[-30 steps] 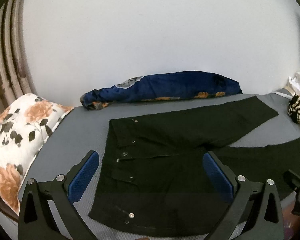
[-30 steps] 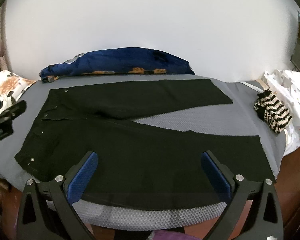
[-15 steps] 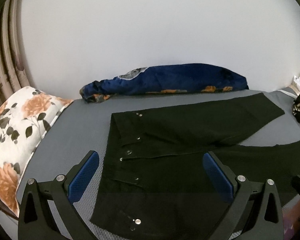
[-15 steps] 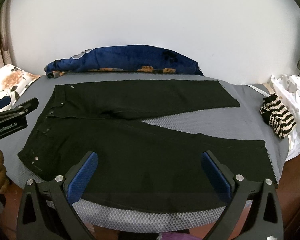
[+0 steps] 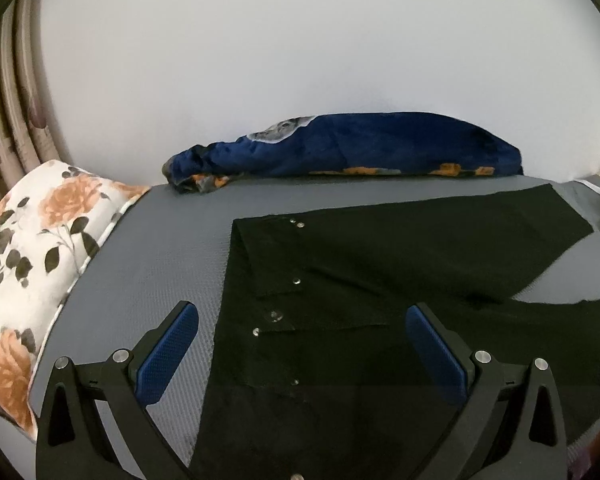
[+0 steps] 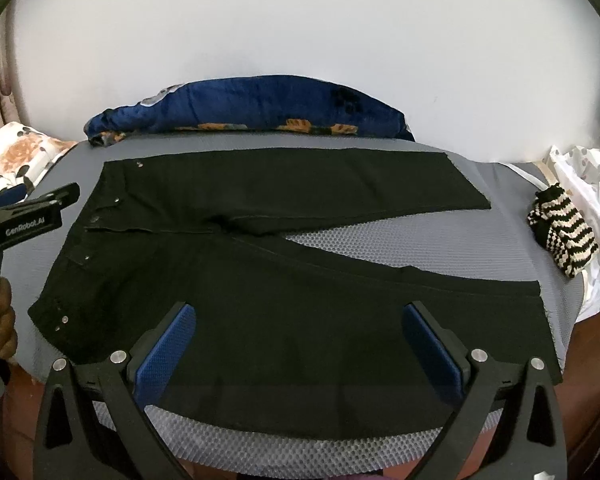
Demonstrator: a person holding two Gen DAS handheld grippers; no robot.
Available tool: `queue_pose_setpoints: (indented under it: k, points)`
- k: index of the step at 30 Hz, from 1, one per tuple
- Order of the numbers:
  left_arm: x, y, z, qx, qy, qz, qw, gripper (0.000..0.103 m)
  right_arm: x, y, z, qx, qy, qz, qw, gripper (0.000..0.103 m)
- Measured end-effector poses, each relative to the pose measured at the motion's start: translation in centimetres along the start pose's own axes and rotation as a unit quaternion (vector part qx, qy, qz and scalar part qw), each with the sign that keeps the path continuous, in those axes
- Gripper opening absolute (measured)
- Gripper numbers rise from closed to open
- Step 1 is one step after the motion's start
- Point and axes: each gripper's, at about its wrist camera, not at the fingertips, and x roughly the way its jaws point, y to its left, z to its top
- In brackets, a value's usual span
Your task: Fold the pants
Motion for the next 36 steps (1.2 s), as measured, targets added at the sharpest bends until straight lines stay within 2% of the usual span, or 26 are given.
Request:
queue_pose_setpoints:
  k: [10, 18, 22, 26, 29, 31, 36]
  points:
    - [3.7, 1.6, 0.9, -0.005, 0.017, 0.012, 0.9998, 0.103, 2.2, 1.2, 1.0, -0.012, 0.017, 0.003, 1.0, 0.102]
    - [6.9, 2.9, 2.2, 0.009, 0.026, 0.019, 0.9994, 0.103, 4.1, 2.6, 2.1, -0.029, 0.025, 0.009, 0.999, 0.102]
    - [9.5, 4.8, 3.9, 0.011, 0.05, -0.006, 0.9987, 0.103, 4.9, 3.2, 2.4, -0.034, 0.029, 0.011, 0.999, 0.102]
    - [13.8, 7.9, 5.6, 0.015, 0.081, -0.048, 0.9954, 0.103, 5.7, 3.4, 2.3, -0.037, 0.037, 0.012, 0.999, 0.102]
    - [17.6, 10.2, 6.4, 0.005, 0.109, -0.084, 0.9904, 0.103, 6.6, 3.3, 2.2, -0.036, 0.046, 0.012, 0.998, 0.102]
    - [19.9, 11.5, 6.6, -0.004, 0.124, -0.088, 0.9883, 0.103, 7.1, 3.3, 2.2, -0.036, 0.052, 0.011, 0.998, 0.102]
    - [24.7, 13.5, 6.5, -0.036, 0.163, -0.146, 0.9751, 0.093, 8.2, 3.3, 2.2, -0.035, 0.064, 0.008, 0.997, 0.102]
